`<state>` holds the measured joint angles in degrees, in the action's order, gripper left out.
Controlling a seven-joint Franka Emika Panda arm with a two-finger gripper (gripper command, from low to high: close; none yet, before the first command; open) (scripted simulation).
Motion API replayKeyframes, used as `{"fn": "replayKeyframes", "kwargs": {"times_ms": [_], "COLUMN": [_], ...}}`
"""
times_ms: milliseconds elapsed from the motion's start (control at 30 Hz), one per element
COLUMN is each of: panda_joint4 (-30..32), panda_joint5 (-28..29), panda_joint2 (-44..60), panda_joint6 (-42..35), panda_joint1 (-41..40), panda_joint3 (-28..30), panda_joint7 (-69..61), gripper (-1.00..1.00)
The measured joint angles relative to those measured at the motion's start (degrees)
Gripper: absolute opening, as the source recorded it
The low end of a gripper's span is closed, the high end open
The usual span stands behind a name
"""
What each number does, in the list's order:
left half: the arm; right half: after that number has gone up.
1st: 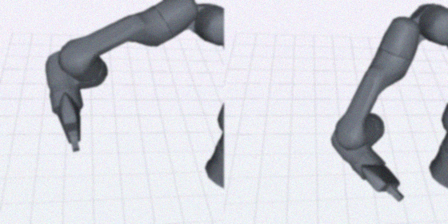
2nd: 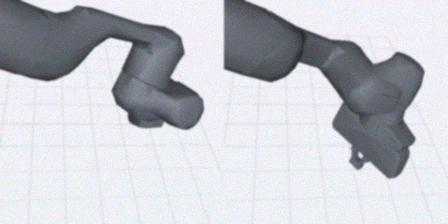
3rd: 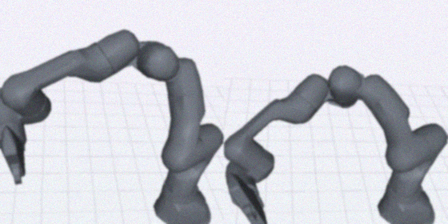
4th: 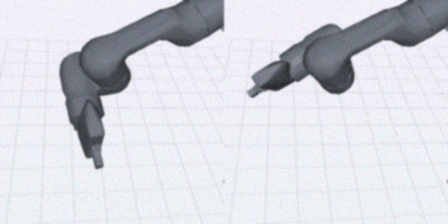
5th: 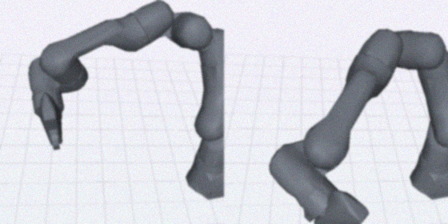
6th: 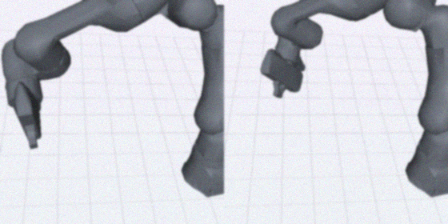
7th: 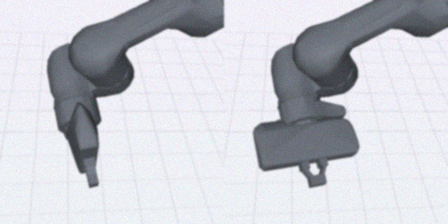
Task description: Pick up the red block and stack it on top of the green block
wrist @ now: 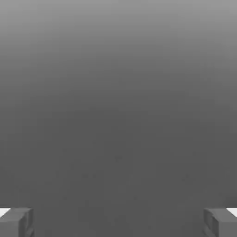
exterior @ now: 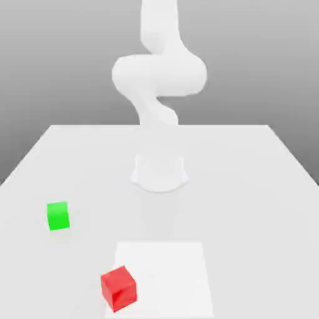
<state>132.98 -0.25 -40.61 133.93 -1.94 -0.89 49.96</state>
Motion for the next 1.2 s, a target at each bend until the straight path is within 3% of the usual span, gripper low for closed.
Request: {"fn": "replayKeyframes", "kwargs": {"times_ms": [467,767,933,967,1200], "panda_joint4": [6.7,11.0,10.4,10.1,10.0], "panda_joint5": [1.1,1.9,2.6,2.8,2.9], "panda_joint2": [29.4,48.1,58.5,60.5,61.0], "panda_joint6": [12.1,19.7,27.3,29.0,29.5], "panda_joint1": [-9.0,-11.2,-10.5,-10.3,-10.3], "panda_joint3": [-3.9,-2.8,-1.6,-1.3,-1.3], "panda_joint7": [25.0,41.0,43.7,43.9,44.0], "gripper": [0.0,0.0,0.0,-1.0,-1.0]}}
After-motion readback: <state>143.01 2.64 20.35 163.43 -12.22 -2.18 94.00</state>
